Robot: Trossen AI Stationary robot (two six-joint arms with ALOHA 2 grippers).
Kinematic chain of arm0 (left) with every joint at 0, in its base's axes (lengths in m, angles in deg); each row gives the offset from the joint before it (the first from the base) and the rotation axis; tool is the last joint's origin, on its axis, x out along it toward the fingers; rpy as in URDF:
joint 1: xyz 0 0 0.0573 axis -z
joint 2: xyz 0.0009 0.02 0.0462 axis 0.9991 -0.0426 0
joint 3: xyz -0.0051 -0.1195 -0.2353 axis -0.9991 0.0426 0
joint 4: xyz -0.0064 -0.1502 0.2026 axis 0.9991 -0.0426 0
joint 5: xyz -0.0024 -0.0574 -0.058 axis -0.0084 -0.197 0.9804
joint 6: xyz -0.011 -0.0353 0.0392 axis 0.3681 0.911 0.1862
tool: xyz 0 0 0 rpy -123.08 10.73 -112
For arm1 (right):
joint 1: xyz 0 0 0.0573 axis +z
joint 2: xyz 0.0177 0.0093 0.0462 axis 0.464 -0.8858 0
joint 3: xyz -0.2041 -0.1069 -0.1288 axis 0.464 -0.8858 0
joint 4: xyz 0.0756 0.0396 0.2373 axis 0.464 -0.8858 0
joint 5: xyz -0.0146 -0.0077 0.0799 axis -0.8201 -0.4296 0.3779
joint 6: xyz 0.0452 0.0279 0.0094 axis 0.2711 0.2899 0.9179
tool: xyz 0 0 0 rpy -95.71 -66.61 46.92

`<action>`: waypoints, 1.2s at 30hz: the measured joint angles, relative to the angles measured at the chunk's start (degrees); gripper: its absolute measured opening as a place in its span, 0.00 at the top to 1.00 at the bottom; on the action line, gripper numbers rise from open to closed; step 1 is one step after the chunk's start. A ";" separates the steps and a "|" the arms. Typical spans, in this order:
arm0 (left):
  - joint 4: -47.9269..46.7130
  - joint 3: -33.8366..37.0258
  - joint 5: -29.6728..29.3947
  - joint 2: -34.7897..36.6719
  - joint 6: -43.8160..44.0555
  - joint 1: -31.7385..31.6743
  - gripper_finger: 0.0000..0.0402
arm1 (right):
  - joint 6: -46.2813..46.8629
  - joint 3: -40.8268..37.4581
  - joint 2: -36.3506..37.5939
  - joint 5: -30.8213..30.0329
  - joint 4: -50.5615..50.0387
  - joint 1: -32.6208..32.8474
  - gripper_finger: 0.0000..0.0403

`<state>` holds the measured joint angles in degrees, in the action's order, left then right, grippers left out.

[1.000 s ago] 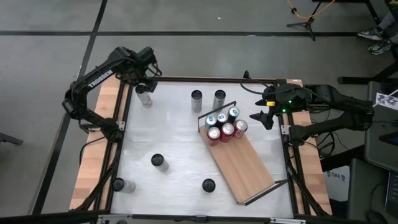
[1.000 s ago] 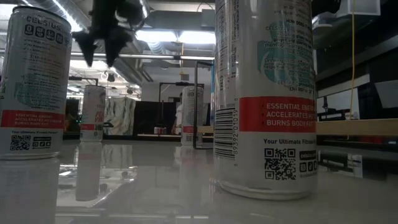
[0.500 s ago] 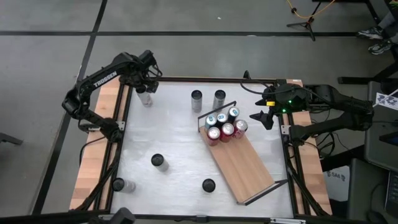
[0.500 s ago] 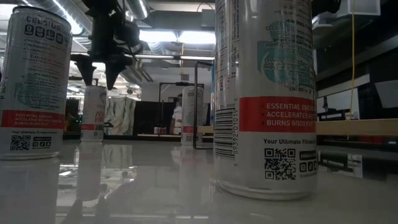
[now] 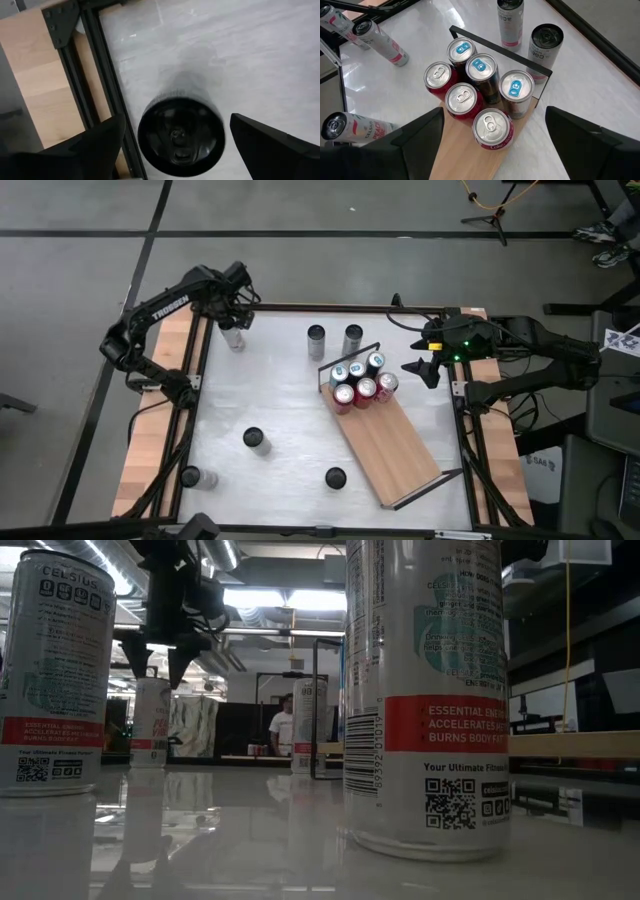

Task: Place canned beverage on shelf
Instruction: Put the white pink soda can on the shelf

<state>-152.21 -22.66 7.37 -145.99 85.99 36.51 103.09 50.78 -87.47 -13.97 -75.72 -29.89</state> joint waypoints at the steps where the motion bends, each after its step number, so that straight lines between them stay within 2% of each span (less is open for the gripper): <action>1: 0.04 0.50 0.01 0.00 -0.09 0.00 0.12 | 0.02 0.00 0.00 0.00 0.00 0.00 0.16; 9: 4.60 5.70 0.71 -0.02 -0.40 0.00 0.12 | 0.01 0.00 0.00 0.00 0.00 -0.01 0.16; 16: 6.44 7.38 0.58 -0.02 -0.43 0.00 0.13 | 0.00 0.00 0.00 0.00 0.00 0.00 0.16; 29: 6.87 7.39 2.77 0.09 -3.14 2.59 0.41 | 0.00 0.00 0.00 0.00 0.00 0.00 0.16; 36: 6.60 7.31 3.82 0.11 -3.41 9.62 0.41 | 0.00 0.00 -0.01 0.00 0.00 0.00 0.16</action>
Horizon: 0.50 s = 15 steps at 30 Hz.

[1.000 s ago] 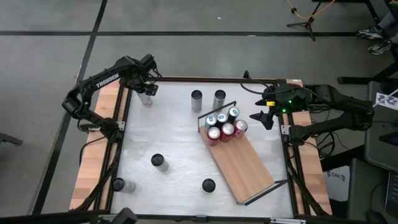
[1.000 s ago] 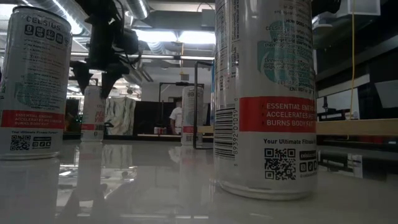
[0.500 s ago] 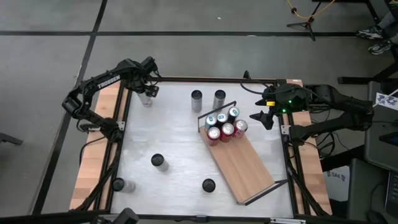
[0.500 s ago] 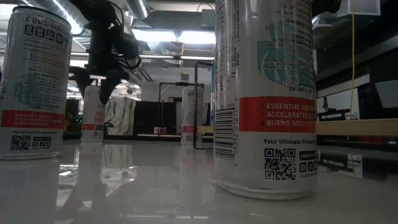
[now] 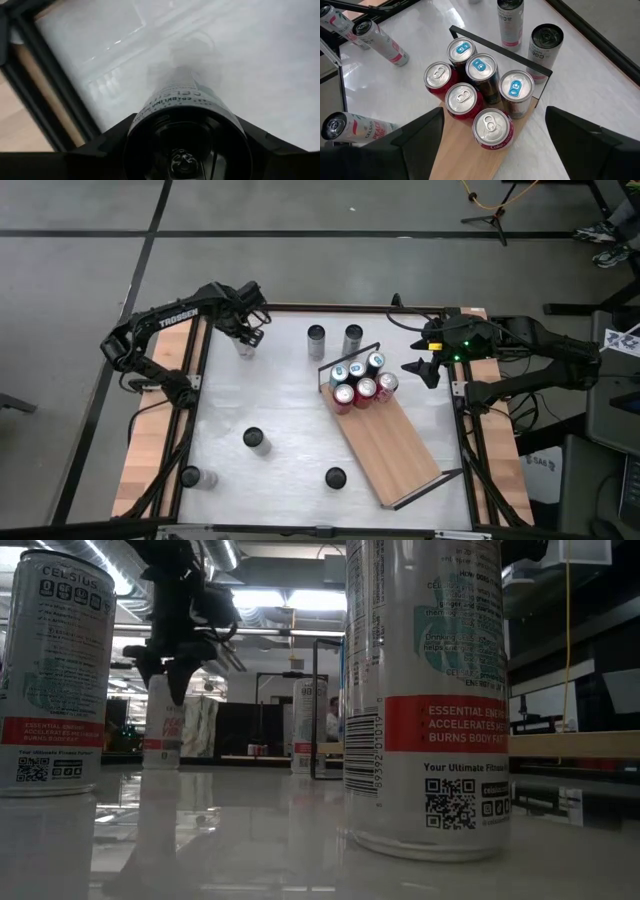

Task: Place canned beverage on shelf
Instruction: Put the white pink soda can on the shelf

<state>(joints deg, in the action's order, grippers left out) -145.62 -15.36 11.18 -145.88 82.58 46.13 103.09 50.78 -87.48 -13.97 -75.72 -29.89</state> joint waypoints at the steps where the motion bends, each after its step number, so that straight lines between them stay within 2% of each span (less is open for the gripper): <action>1: -0.36 -0.33 0.25 -0.02 -0.01 1.22 0.41 | 0.00 0.00 0.01 0.00 0.00 0.00 0.16; 15: -3.23 -14.57 3.45 -0.04 0.49 20.94 0.39 | 0.00 0.00 0.01 0.00 0.00 0.00 0.16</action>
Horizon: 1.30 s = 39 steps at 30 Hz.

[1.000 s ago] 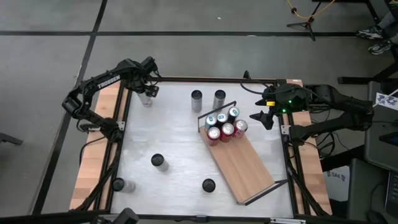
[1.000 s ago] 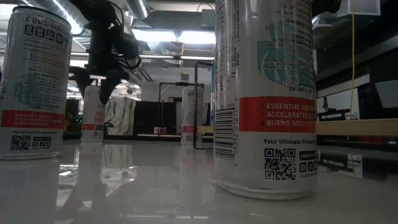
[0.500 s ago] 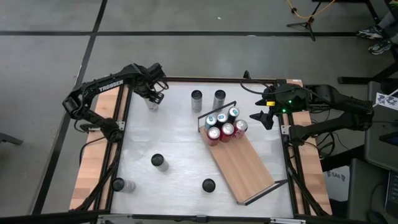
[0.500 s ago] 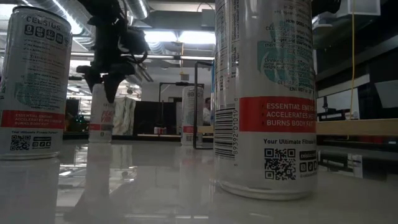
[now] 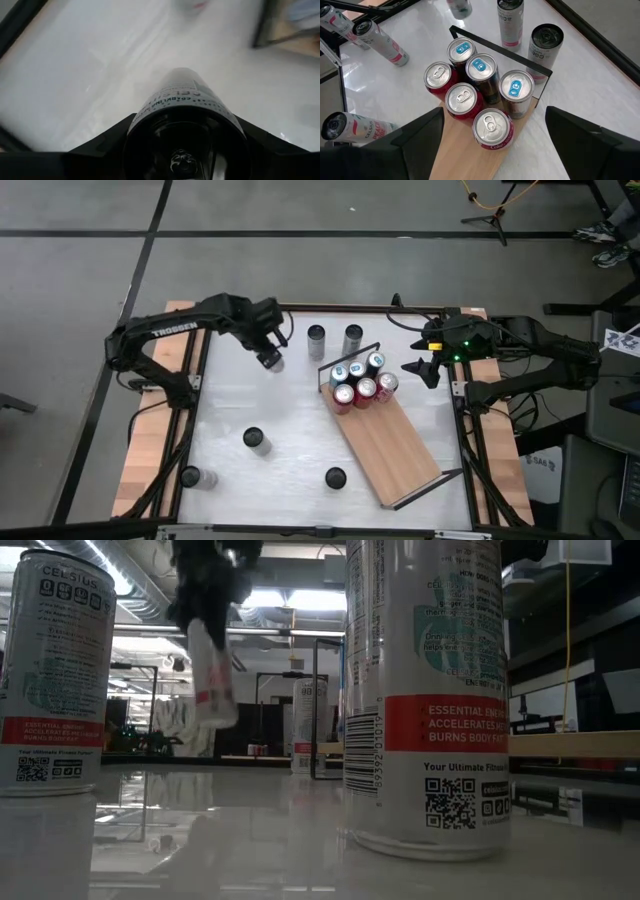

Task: Place canned beverage on shelf
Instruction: Put the white pink soda can on the shelf

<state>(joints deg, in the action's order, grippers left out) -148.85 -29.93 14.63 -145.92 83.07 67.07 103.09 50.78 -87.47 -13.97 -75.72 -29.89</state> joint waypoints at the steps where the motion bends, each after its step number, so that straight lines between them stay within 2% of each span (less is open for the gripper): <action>1: 0.09 -1.26 -0.07 0.00 0.00 1.67 0.39 | 0.00 0.00 0.00 0.00 0.00 0.00 0.16; 8: 0.28 -8.28 -0.25 -1.76 2.95 12.92 0.39 | 0.00 0.00 0.00 0.00 0.29 0.00 0.16; 18: 0.27 -12.41 -1.23 -12.17 5.57 24.93 0.39 | 0.00 0.00 -0.02 0.00 1.36 -0.02 0.16; 29: -0.82 -13.03 -2.01 -21.38 1.02 30.91 0.39 | 0.00 0.00 -0.01 0.00 1.36 0.00 0.16; 39: -0.81 -13.04 -4.07 -22.93 -0.52 32.71 0.39 | 0.00 0.00 -0.01 0.00 1.58 -0.01 0.16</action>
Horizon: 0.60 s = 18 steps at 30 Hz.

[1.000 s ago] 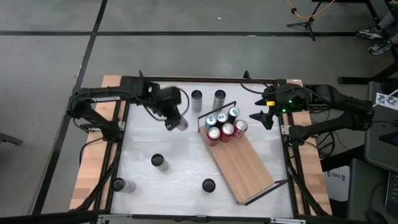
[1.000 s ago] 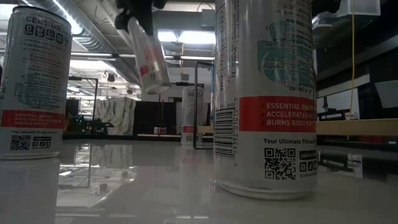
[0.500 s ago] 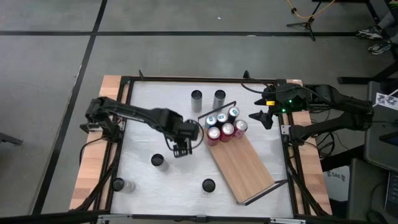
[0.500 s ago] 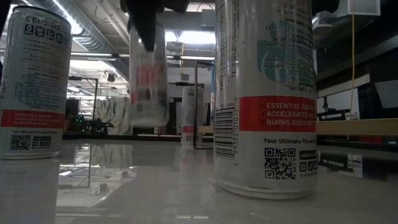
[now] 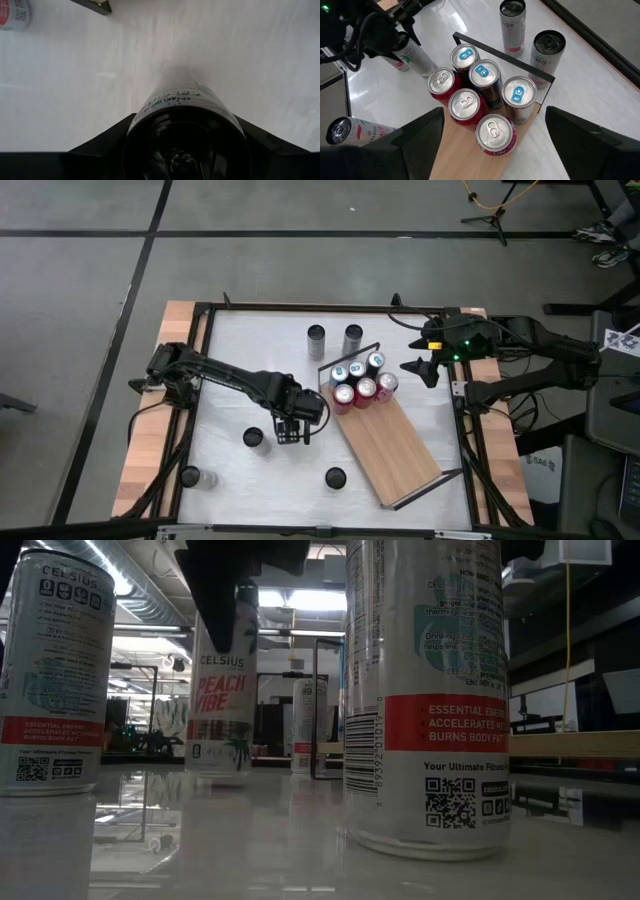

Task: Place canned beverage on shelf
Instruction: Put the white pink soda can on the shelf

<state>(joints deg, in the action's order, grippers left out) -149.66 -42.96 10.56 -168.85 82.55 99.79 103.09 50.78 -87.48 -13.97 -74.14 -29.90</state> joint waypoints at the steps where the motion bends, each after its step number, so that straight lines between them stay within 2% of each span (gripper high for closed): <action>1: -0.01 0.00 -0.05 0.06 0.00 -0.01 0.39 | 0.00 0.00 -0.01 0.00 0.12 0.01 0.16; 13: 0.02 0.00 0.07 0.17 0.46 -0.07 0.38 | 0.00 0.01 0.00 0.02 3.58 0.01 0.16; 18: 0.02 0.00 0.61 0.20 0.52 -0.07 0.30 | 0.00 0.00 0.01 0.02 3.58 -0.01 0.16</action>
<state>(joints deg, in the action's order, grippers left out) -149.65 -42.96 11.17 -168.66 83.07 99.72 103.09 50.78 -87.47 -13.94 -70.56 -29.91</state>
